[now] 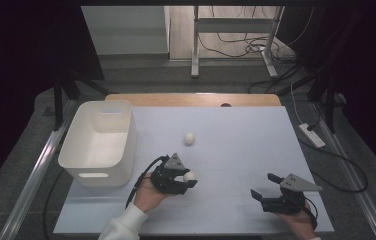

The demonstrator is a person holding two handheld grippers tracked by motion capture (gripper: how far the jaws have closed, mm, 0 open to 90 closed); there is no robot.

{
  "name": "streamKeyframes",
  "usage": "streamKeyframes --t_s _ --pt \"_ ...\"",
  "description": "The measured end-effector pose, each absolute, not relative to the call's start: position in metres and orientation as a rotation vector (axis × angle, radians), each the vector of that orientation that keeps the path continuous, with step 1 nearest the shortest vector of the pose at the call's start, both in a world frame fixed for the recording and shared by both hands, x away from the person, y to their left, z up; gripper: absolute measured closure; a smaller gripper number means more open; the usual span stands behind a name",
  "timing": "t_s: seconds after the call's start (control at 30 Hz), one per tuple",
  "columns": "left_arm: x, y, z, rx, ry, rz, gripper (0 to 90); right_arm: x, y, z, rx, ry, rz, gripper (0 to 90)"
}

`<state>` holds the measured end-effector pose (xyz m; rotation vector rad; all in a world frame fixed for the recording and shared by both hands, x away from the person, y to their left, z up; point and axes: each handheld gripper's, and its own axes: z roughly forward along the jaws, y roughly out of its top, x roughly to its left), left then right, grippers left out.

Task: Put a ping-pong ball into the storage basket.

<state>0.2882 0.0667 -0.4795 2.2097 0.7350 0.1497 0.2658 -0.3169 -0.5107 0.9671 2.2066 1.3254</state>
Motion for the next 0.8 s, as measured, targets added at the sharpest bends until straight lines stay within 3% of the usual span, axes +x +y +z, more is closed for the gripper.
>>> streamKeyframes --t_s 0.8 --pt "0.276 0.082 -0.441 2.016 0.683 0.238 51.1 0.265 -0.318 -0.510 0.966 2.197 1.327 11.7"
